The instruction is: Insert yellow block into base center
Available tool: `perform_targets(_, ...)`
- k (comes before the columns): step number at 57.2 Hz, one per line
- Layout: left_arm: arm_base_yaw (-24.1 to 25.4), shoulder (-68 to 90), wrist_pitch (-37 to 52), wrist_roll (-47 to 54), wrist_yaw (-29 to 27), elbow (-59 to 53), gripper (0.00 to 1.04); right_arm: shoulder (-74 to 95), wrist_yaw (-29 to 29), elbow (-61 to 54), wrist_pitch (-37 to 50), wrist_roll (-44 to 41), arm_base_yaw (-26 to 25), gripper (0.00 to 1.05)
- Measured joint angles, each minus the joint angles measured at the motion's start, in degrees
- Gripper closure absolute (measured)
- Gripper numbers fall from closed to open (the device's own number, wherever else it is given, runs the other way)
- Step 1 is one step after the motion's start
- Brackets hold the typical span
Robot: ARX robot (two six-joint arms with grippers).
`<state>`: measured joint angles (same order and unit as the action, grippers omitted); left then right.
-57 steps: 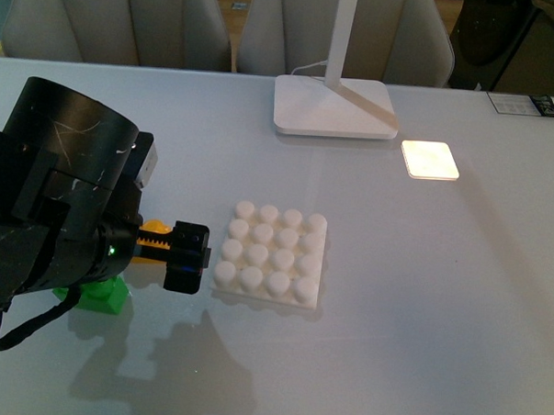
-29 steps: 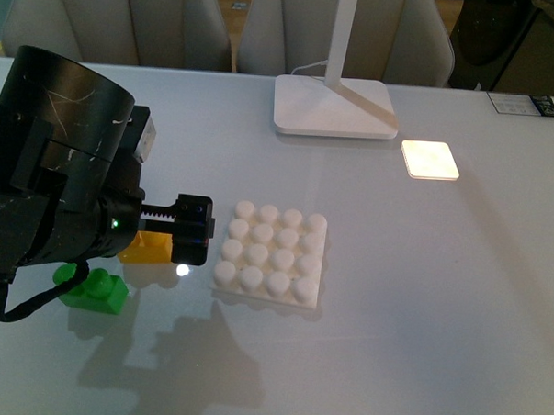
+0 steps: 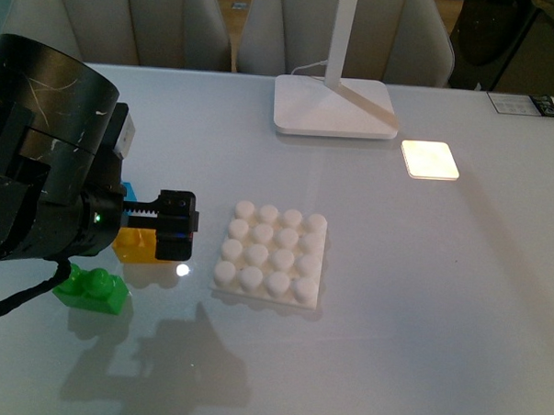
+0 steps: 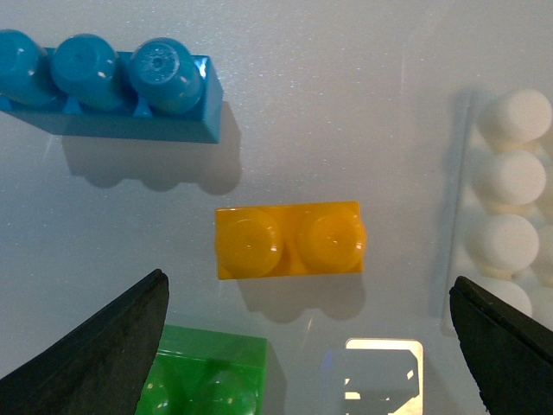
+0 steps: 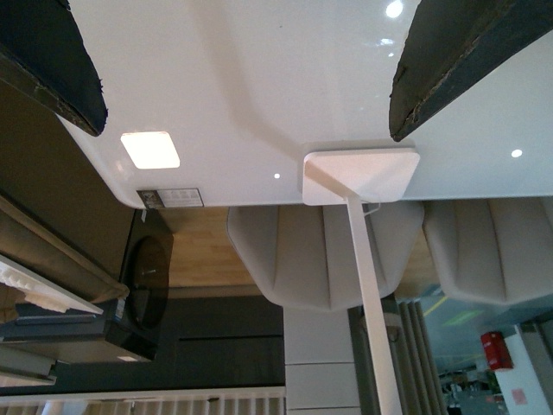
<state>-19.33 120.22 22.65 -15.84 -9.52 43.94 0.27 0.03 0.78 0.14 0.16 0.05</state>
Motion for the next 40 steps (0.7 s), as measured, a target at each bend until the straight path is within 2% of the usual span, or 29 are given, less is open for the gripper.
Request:
perform_targets(36, 0.52, -0.02, -0.28, -0.55, 0.04, 0.02, 0.07, 0.0, 0.0, 0.0, 0.0, 0.0, 0.0, 0.09)
perform_targets(40, 0.59, -0.26, 0.61, -1.57, 2.21, -0.52, 0.07, 0.0, 0.0, 0.0, 0.0, 0.0, 0.0, 0.09)
